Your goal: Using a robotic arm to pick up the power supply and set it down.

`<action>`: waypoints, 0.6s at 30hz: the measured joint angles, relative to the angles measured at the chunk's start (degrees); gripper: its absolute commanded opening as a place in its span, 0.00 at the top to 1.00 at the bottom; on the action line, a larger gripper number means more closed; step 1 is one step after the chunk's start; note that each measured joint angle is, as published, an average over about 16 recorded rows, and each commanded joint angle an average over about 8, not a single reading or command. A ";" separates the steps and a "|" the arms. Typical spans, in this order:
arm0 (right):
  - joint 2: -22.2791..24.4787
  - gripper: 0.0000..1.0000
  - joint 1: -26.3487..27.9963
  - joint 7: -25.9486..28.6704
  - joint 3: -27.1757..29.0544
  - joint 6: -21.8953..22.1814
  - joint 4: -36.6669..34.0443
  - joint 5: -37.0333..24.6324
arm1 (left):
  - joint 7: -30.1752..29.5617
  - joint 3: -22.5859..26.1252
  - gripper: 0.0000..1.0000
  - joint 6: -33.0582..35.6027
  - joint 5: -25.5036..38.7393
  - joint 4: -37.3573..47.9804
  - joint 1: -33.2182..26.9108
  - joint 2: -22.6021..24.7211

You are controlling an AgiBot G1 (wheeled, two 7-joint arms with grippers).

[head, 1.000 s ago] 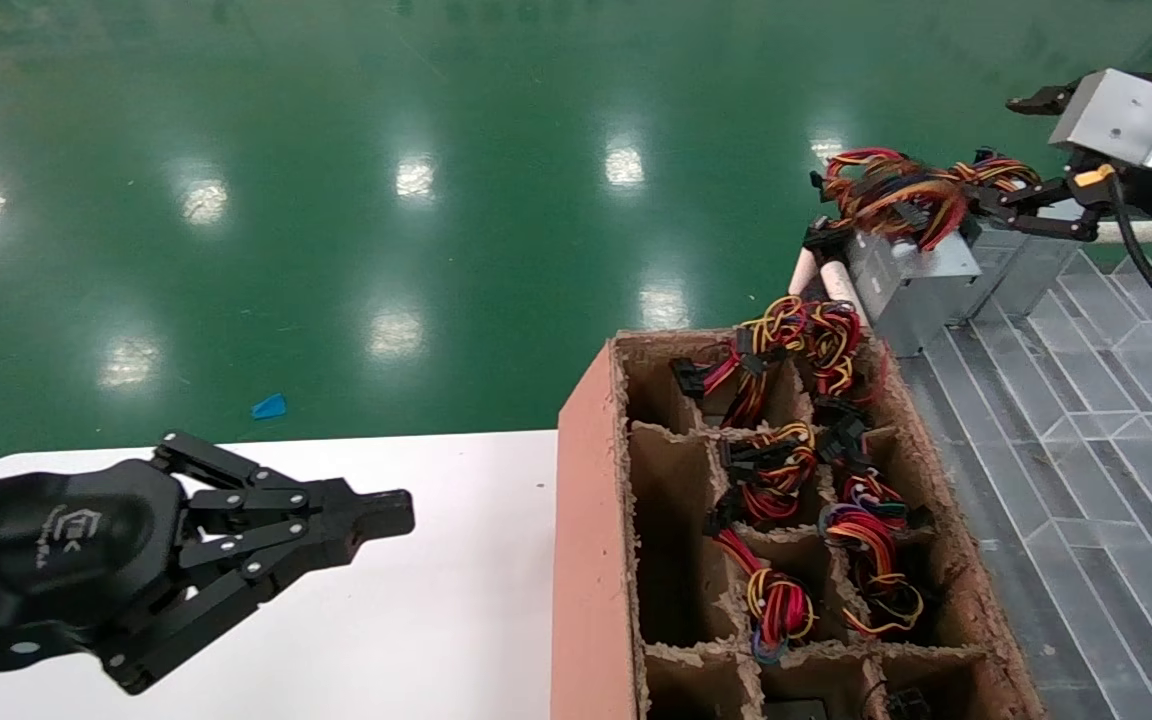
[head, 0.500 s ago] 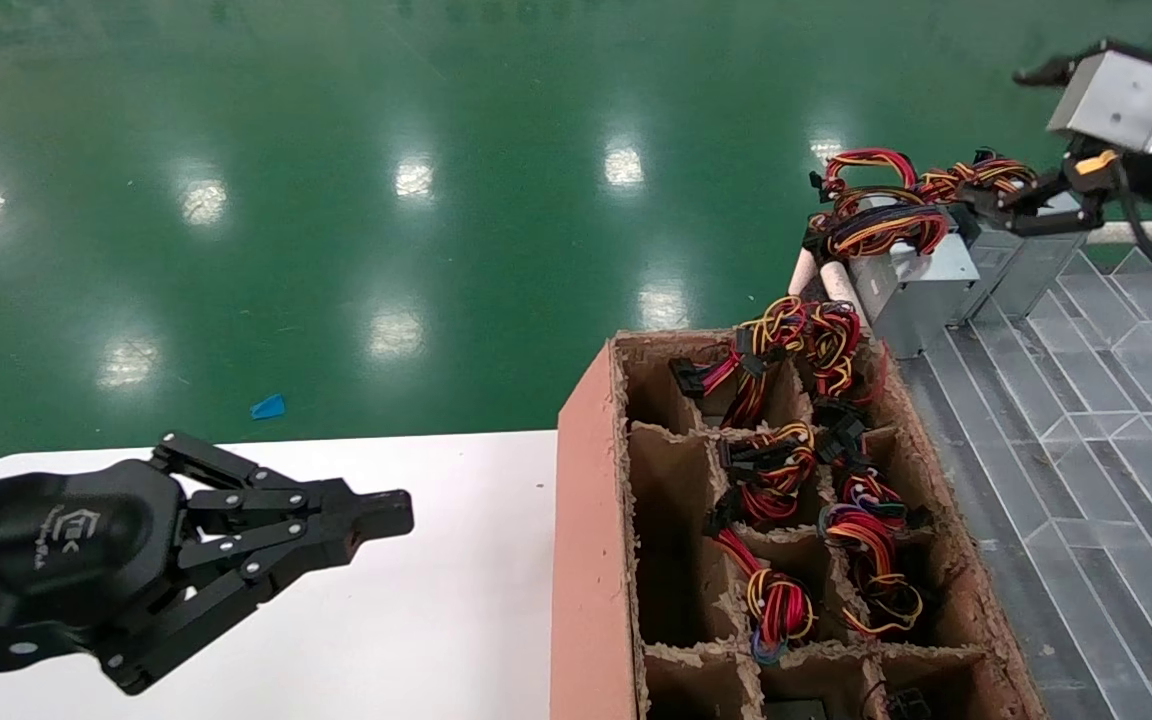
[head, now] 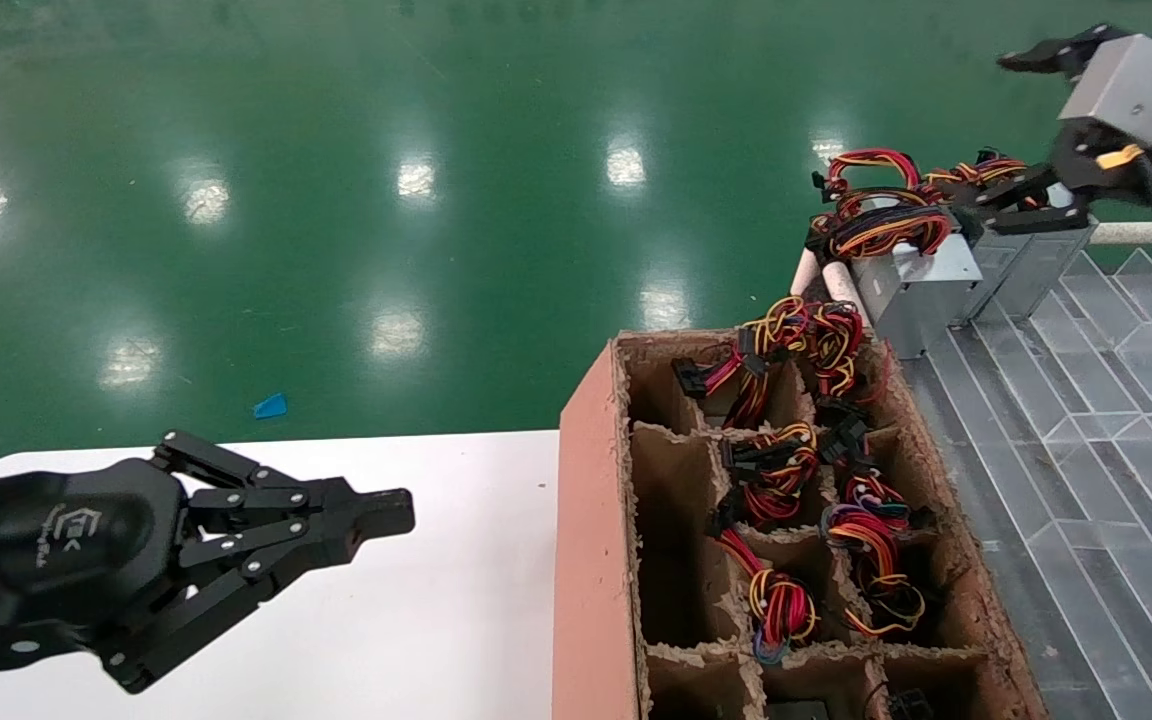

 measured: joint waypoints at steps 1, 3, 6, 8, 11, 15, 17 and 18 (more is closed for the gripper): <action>0.23 0.00 -0.92 1.04 0.33 -0.38 1.18 0.59 | 0.00 0.00 1.00 0.00 0.00 0.00 0.00 0.00; 0.70 0.00 -2.79 3.16 1.00 -1.15 3.58 1.79 | 0.00 0.00 1.00 0.00 0.00 0.00 0.00 0.00; 1.41 0.00 -5.58 6.31 1.99 -2.29 7.16 3.58 | 0.00 0.00 1.00 0.00 0.00 0.00 0.00 0.00; 1.88 0.00 -7.44 8.42 2.66 -3.06 9.55 4.78 | 0.00 0.00 0.82 0.00 0.00 0.00 0.00 0.00; 2.58 0.00 -10.22 11.57 3.65 -4.20 13.12 6.56 | 0.00 0.00 0.45 0.00 0.00 0.00 0.00 0.00; 3.52 0.00 -13.97 15.80 4.99 -5.74 17.92 8.96 | 0.00 0.00 0.00 0.00 0.00 0.00 0.00 0.00; 4.00 0.00 -15.83 17.91 5.66 -6.51 20.32 10.16 | 0.00 0.00 0.00 0.00 0.00 0.00 0.00 0.00; 4.23 0.00 -16.77 18.97 5.99 -6.89 21.52 10.76 | 0.00 0.00 0.00 0.00 0.00 0.00 0.00 0.00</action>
